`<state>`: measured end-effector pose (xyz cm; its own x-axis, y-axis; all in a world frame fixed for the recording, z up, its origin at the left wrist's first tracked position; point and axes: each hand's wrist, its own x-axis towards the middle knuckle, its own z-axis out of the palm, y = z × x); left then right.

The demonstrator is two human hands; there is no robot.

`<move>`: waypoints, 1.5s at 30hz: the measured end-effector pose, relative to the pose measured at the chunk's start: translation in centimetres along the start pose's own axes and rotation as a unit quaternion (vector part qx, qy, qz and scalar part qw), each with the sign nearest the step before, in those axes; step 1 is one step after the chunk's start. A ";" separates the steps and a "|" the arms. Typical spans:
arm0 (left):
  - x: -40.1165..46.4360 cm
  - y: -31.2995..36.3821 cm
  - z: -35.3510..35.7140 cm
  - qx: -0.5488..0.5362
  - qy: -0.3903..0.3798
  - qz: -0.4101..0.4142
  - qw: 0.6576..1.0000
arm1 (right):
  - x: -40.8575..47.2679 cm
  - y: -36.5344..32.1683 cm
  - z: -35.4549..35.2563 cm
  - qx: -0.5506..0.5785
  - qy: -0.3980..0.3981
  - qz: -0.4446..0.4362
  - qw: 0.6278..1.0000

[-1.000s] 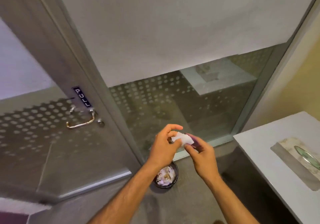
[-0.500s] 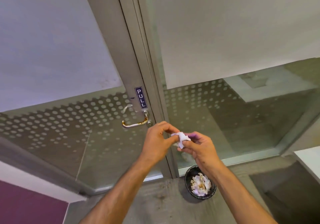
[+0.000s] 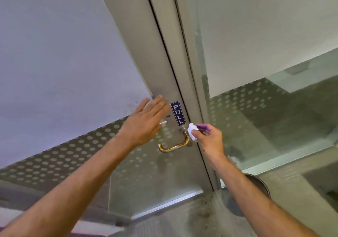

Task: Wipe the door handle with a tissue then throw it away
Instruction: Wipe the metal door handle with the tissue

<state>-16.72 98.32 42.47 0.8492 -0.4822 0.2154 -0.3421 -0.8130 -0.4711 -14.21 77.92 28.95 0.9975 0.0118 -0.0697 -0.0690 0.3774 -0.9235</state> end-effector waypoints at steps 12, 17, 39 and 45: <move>3.2 -6.0 8.0 0.257 0.091 0.206 0.940 | 4.4 5.0 9.8 -0.113 0.265 -0.121 0.950; 3.6 -6.3 9.7 0.278 0.128 0.231 0.924 | 4.0 6.6 14.2 -0.209 0.298 -0.223 0.905; 3.8 -6.3 9.2 0.254 0.129 0.233 0.930 | 4.5 1.5 6.0 -0.442 0.153 -0.117 0.876; 3.8 -6.3 9.4 0.241 0.132 0.238 0.931 | 3.0 1.9 2.0 -0.570 0.058 -0.045 0.819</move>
<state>-7.56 104.70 38.26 0.4964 -0.8662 0.0570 -0.3796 -0.2757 -0.8831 -11.28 80.56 27.72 0.9957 -0.0817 0.0432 -0.0312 -0.7372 -0.6749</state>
